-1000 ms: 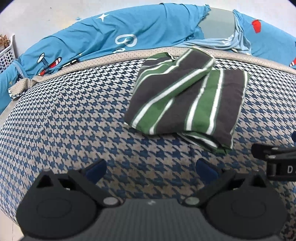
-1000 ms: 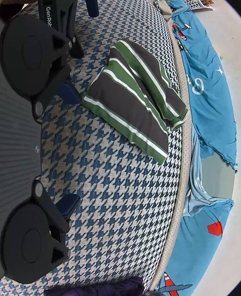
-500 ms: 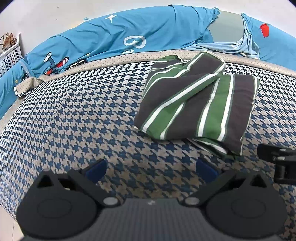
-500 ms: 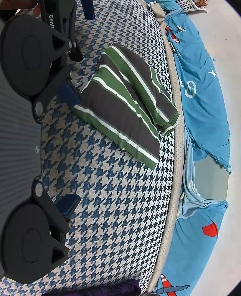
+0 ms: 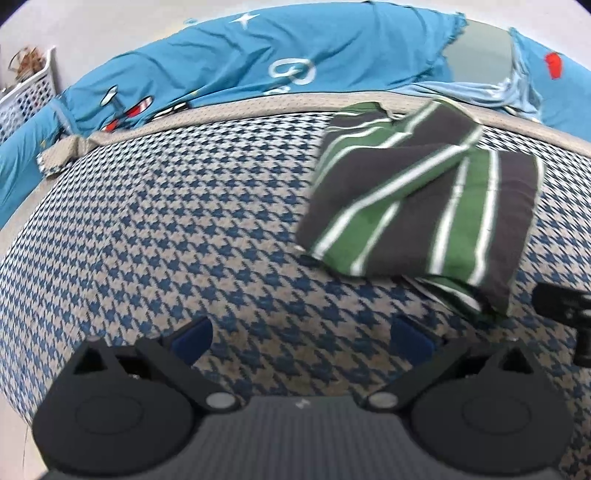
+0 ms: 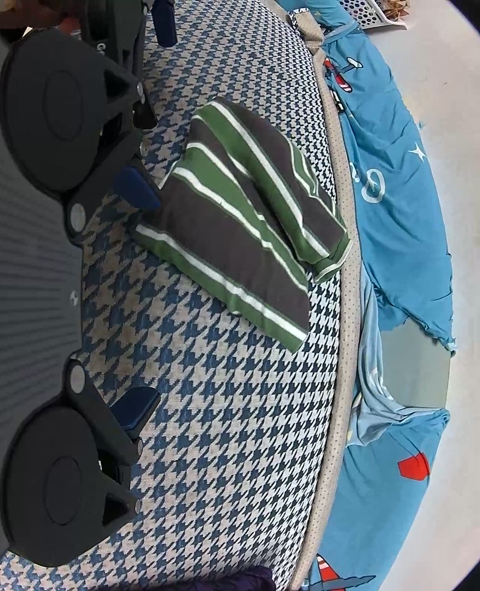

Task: Fold clothes
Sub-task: 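Grasp the garment's folded edge with the right tool and lift it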

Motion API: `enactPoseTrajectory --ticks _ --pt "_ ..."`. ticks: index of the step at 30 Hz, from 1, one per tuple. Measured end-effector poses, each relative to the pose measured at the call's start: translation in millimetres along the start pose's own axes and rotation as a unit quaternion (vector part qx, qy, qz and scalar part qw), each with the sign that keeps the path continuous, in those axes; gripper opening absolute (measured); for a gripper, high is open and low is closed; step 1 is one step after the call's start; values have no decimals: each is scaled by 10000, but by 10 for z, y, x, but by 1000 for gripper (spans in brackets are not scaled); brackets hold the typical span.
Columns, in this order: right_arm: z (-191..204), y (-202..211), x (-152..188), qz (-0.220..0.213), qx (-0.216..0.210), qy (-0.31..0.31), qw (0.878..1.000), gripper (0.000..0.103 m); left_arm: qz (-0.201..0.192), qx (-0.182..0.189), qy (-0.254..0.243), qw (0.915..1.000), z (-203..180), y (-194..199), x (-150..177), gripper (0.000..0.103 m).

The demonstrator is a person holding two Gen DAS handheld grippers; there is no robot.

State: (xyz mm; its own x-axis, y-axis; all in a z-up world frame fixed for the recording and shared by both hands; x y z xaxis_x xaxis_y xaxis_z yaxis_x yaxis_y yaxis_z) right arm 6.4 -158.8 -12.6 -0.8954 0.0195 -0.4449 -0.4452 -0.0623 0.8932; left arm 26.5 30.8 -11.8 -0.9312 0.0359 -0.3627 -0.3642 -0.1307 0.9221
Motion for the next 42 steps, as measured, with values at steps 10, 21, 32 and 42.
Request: enactPoseTrajectory --ticks 10,21,32,42 --pt "81 1 -67 -229 -294 -111 9992 86 63 -18 488 9988 243 -34 -86 103" --pt "193 15 -268 -678 -668 -59 9954 54 131 -59 934 9955 487 -70 -154 103" --pt "310 -203 -579 -765 -1119 -221 9905 55 188 -36 1110 9936 590 -110 -192 103" --pt "387 -454 -801 -779 -1407 -441 9860 71 249 -73 1165 9929 623 -159 -197 103"
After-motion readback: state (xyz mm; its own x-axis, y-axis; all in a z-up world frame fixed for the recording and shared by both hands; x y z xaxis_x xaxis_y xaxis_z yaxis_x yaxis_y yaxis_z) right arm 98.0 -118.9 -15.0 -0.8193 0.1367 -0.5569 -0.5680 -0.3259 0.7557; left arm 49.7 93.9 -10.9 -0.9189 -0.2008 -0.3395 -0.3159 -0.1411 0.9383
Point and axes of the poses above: each gripper's, at about its wrist camera, not at the fingertips, and y roughly against the way its jaws point, z to its left, x to its underside, the point moved 3 cm from there along -y, roughly the way its jaws point, and after that the axes turned 14 degrees about z, right-handed, at the moved point
